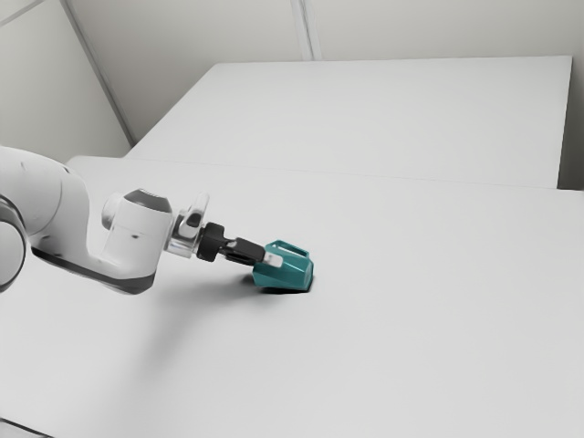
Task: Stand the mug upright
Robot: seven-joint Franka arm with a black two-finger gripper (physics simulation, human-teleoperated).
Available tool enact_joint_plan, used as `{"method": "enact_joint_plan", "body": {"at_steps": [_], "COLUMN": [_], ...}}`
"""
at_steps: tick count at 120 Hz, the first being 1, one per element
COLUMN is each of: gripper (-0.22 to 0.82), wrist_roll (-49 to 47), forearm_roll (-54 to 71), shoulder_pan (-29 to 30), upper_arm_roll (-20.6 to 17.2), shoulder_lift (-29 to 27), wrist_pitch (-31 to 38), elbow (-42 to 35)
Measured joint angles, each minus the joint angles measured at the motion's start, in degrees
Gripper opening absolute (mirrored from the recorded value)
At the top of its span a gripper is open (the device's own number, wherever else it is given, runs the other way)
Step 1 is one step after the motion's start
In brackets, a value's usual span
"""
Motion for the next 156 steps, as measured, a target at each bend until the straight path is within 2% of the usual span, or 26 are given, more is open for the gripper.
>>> {"method": "enact_joint_plan", "body": {"at_steps": [15, 40, 81, 99, 118, 131, 142, 156], "gripper": [-0.01, -0.13, -0.17, -0.18, -0.18, -0.18, -0.18, -0.18], "wrist_roll": [0.0, -0.2, -0.5, -5.1, -15.7, -24.2, -31.1, -39.0], "forearm_roll": [0.1, 0.3, 2.3, 18.2, 45.9, 62.0, 70.5, 75.7], "shoulder_pan": [-0.2, -1.8, -4.2, -3.1, -2.5, 0.4, 2.3, 3.1], "upper_arm_roll": [-0.2, -0.4, -1.1, -1.1, -0.5, 0.4, 0.5, 0.5], "shoulder_lift": [0.0, 0.0, -1.0, -2.7, -3.5, -3.8, -3.1, -1.0], "wrist_pitch": [0.5, 1.5, 2.2, 2.8, 2.6, 2.1, 1.0, 0.6], "elbow": [-0.1, 0.5, 3.7, 9.6, 16.8, 18.2, 18.4, 18.1]}}
